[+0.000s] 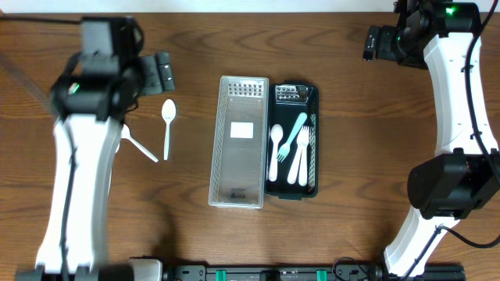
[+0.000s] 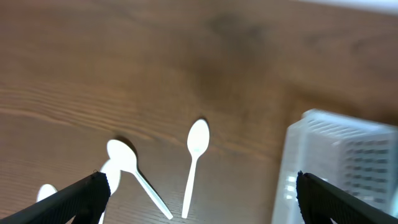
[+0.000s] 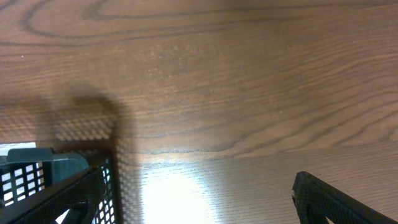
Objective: Pack container
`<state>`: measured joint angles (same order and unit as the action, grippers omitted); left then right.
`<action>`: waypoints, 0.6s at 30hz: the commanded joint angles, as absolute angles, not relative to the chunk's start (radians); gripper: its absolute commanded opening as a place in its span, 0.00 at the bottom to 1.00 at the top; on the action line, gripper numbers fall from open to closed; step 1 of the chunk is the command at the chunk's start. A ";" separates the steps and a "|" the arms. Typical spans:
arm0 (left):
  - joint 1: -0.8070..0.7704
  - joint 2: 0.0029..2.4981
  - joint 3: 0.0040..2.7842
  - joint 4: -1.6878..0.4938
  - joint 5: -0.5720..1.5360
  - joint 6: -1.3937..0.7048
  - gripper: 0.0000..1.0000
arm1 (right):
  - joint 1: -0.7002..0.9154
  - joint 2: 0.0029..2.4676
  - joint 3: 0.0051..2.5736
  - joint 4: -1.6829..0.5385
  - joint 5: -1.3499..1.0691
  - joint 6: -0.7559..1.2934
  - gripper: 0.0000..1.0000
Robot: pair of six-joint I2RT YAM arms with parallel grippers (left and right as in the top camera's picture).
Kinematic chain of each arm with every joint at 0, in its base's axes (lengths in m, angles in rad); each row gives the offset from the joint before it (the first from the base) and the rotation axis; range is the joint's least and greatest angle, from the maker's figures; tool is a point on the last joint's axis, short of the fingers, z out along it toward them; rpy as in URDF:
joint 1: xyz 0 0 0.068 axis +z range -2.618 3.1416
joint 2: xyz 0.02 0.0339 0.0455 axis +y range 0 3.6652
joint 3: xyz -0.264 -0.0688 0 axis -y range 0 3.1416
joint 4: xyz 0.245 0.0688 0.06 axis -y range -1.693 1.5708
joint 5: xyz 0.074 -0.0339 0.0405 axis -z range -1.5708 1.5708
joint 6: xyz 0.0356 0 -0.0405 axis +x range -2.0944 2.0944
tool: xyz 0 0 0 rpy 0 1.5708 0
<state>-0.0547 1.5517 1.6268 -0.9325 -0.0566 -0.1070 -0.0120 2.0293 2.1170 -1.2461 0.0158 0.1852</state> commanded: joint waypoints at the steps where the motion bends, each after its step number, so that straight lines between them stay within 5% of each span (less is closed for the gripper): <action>1: -0.049 1.699 1.616 -0.936 -0.065 -0.083 0.98 | -0.019 2.011 2.131 -1.249 0.027 0.177 0.99; 18: 0.007 2.092 1.605 -0.925 0.018 -0.082 0.98 | -0.019 2.011 2.131 -1.275 0.076 0.174 0.99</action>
